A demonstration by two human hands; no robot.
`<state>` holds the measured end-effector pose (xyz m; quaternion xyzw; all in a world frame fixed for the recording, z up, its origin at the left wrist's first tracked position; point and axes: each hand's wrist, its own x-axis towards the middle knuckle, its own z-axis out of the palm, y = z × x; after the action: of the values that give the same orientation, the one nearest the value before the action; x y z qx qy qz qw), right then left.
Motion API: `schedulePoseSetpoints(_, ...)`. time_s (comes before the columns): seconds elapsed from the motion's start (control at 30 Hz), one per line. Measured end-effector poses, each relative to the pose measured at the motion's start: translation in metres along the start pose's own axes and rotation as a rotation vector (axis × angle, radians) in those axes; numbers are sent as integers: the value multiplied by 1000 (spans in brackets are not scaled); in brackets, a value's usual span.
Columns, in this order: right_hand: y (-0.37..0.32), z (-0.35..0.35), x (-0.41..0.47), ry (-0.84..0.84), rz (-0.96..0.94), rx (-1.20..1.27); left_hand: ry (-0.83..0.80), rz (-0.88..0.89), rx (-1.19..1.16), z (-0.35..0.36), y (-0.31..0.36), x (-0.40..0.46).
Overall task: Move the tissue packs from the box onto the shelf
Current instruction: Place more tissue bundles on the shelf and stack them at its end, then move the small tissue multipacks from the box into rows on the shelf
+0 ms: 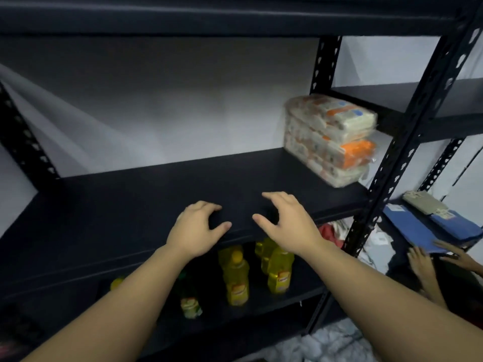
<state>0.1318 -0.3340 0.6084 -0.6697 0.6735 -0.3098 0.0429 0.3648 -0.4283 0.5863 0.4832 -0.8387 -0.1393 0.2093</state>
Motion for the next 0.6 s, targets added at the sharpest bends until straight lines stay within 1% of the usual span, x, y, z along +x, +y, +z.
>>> schedulePoseSetpoints(0.1, -25, 28, -30, -49, 27, 7, 30, 24, 15, -11, -8, -45)
schedulePoseSetpoints(0.33, -64, 62, -92, -60, 21, 18, 98, 132, -32, -13, -27, -131)
schedulePoseSetpoints(0.43, -64, 79, -114, -105, 31, 47, 55, 101, -66, 1, -39, -156)
schedulePoseSetpoints(0.6, -36, 119, -147, -267, 52, 53, -77, -14, -71, 50, -67, -191)
